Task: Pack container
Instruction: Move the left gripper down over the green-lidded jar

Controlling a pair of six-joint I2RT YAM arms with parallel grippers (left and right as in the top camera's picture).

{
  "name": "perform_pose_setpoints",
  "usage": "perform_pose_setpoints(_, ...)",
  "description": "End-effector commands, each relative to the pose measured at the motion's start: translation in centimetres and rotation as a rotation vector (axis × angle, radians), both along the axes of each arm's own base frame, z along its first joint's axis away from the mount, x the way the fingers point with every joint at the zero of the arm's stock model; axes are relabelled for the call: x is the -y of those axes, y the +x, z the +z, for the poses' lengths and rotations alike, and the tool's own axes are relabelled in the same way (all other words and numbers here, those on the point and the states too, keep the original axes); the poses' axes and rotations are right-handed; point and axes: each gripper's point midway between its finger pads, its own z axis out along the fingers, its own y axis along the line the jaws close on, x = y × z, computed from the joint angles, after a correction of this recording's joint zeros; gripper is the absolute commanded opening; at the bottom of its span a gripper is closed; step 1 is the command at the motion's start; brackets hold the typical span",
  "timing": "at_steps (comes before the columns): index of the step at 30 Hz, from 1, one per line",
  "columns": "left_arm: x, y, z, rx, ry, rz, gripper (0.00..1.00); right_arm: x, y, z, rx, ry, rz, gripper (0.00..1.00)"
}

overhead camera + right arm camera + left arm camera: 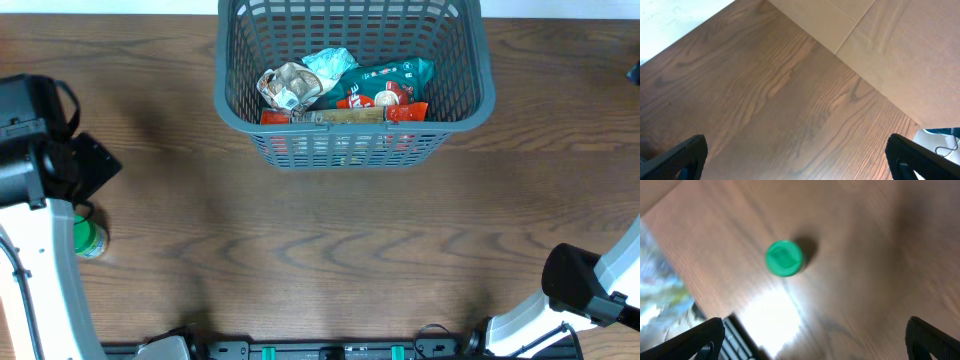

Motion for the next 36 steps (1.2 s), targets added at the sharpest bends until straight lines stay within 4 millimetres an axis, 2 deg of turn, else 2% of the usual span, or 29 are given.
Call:
perform_pose_setpoints(1, -1.9, -1.5, -2.1, -0.056, -0.014, 0.123, 0.98, 0.4, -0.5, 0.2, 0.012, 0.003, -0.029, 0.99)
perform_pose_setpoints(4, -2.9, -2.5, -4.6, -0.087, -0.075, 0.186, 0.99, 0.4, -0.5, 0.2, 0.012, 0.003, -0.029, 0.99)
perform_pose_setpoints(11, -4.1, -2.7, -10.8, -0.086, -0.276, 0.244, 0.99, 0.4, -0.5, 0.2, 0.012, 0.003, -0.029, 0.99)
perform_pose_setpoints(14, -4.4, -2.6, -12.5, -0.098, -0.313, 0.248, 0.99, 0.4, -0.5, 0.2, 0.012, 0.003, -0.029, 0.99)
perform_pose_setpoints(18, -5.0, -2.0, -13.8, -0.114, -0.311, 0.231, 0.99, 0.4, -0.5, 0.2, 0.012, 0.003, -0.029, 0.99)
perform_pose_setpoints(25, -6.2, -0.5, -14.9, -0.091, -0.298, 0.231, 0.99, 0.4, -0.5, 0.2, 0.012, 0.003, -0.029, 0.99)
perform_pose_setpoints(36, -6.9, -0.2, -15.9, -0.063, -0.307, 0.364, 0.99, 0.4, -0.5, 0.2, 0.012, 0.003, -0.029, 0.99)
